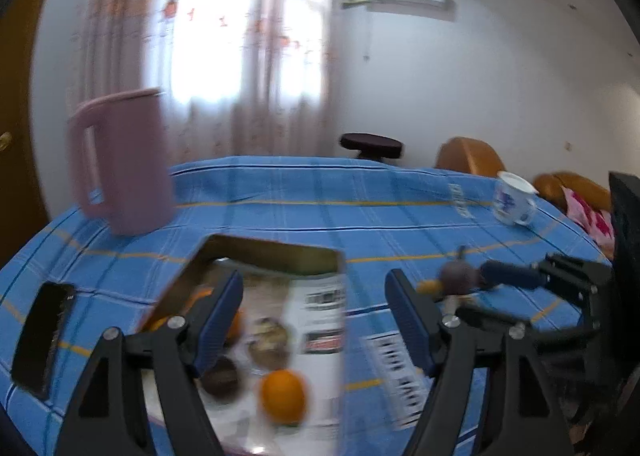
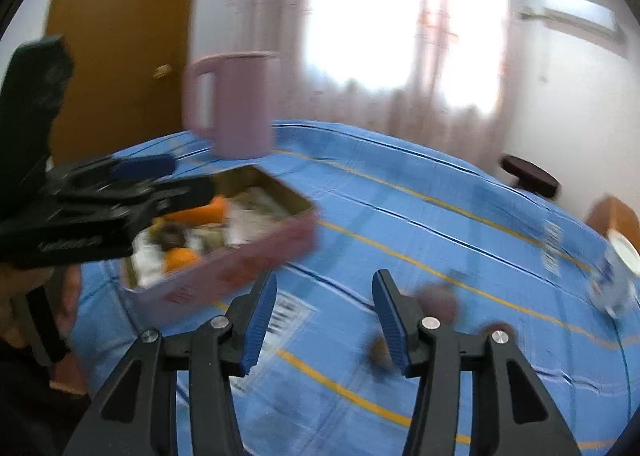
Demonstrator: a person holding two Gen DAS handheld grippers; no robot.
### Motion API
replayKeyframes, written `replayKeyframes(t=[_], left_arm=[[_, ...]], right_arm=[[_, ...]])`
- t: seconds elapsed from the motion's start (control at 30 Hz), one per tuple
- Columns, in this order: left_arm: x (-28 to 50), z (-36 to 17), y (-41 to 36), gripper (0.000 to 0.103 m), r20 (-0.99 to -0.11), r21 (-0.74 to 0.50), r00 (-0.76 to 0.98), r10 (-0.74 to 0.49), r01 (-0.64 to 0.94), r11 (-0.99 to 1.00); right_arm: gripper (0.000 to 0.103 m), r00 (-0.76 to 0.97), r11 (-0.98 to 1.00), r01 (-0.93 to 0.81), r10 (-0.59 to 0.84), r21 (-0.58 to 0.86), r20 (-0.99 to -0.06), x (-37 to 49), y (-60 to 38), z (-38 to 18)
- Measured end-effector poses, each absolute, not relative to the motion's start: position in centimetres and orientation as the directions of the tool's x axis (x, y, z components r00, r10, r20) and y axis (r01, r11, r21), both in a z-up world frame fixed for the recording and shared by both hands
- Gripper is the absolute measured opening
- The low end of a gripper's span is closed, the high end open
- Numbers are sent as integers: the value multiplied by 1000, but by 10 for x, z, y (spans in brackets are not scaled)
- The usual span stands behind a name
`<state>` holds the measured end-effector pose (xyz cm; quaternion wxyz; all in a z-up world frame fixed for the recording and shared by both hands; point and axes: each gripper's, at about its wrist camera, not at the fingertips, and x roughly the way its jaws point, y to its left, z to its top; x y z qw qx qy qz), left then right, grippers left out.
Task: Organize fruits
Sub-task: 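Open the left tool to drop the orange while the right tool releases the mangosteen into the tin, then grasp the cut sugarcane piece with the left tool while the right tool grasps the brown kiwi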
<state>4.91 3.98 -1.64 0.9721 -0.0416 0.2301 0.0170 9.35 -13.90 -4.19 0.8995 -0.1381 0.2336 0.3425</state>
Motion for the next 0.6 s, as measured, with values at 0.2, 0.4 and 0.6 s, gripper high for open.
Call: replayKeyframes(t=[0.2, 0.4, 0.6], left_arm=[[76, -20, -18, 77, -479, -33, 876, -60, 50, 998], [103, -37, -57, 77, -556, -61, 818, -148, 137, 989], [121, -54, -79, 72, -637, -65, 746, -193, 198, 978]], right_arm=[[52, 750, 873, -486, 401, -27, -526, 130, -206, -42], [52, 746, 927, -371, 330, 50, -578, 156, -236, -56], [52, 728, 933, -343, 335, 105, -598, 168, -240, -62]])
